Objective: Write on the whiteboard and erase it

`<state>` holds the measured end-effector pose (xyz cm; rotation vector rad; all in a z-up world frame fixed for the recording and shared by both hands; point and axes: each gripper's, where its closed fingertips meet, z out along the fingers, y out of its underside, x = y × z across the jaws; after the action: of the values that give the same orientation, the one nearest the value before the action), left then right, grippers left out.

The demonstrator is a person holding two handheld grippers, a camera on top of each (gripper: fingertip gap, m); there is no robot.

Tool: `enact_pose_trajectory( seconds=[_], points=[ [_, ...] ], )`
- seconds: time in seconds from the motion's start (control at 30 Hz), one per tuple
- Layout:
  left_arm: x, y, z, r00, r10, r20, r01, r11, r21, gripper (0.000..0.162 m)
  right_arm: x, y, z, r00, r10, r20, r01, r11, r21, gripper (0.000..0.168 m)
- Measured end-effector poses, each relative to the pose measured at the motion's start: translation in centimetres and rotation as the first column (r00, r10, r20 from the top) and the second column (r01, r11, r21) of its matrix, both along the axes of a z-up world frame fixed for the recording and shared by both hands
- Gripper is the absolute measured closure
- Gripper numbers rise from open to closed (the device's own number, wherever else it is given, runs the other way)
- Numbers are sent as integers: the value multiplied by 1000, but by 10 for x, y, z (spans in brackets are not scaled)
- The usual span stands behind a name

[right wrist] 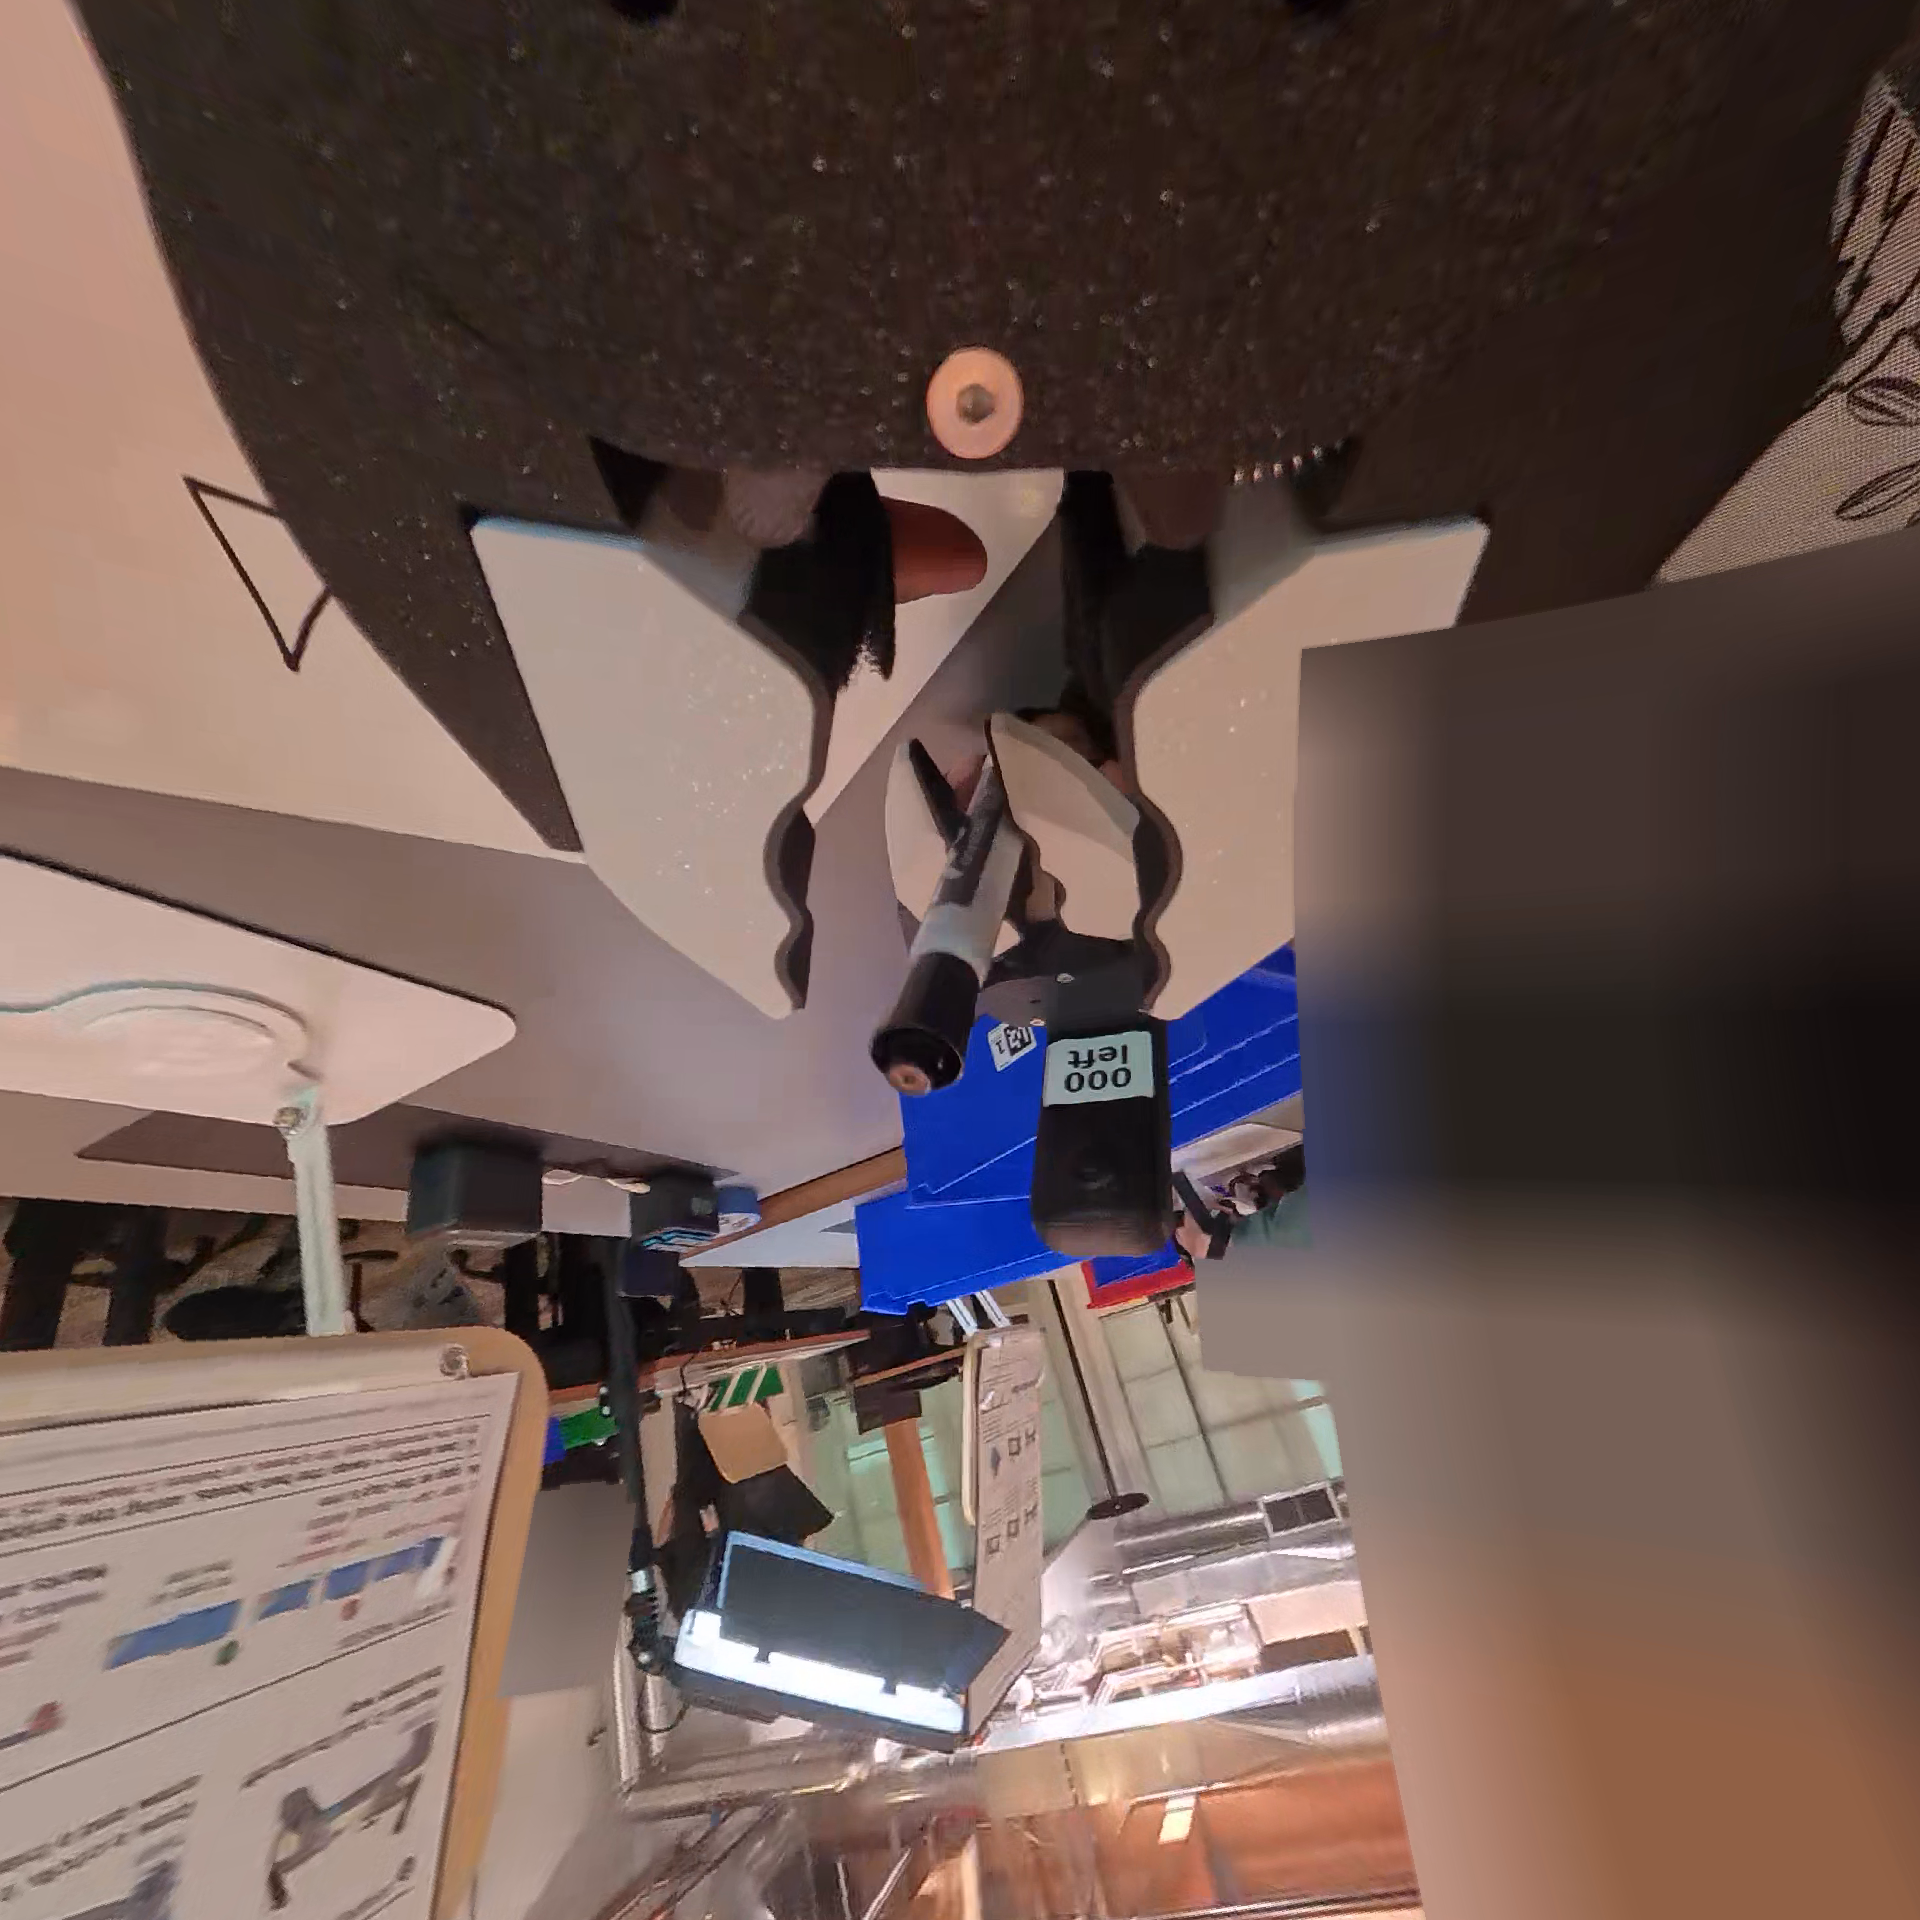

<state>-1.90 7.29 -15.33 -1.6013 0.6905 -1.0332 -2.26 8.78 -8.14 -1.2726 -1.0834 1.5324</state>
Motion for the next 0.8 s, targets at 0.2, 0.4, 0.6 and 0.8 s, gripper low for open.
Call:
enact_pose_trajectory(
  seconds=[0.2, 0.4, 0.6, 0.8],
  points=[
    [7, -8, -3, 998, -50, -50, 51, 998, 32, 146, -15, -8, -3, 998, 53, 19, -54, 998, 22, 134],
    [11, -10, -1, 997, -51, -51, 55, 996, 76, 130, -1, -3, 8, 999, -4, -45, 6, 999, 44, 149],
    [5, -1, 10, 1000, 30, -9, -29, 990, 138, 91, 45, 19, 47, 957, -142, -252, 142, 990, -18, 148],
    [1, 10, 2, 991, 112, -67, -100, 981, 164, 62, 101, 21, 76, 874, -303, -381, 353, 933, 69, 148]
  ],
)
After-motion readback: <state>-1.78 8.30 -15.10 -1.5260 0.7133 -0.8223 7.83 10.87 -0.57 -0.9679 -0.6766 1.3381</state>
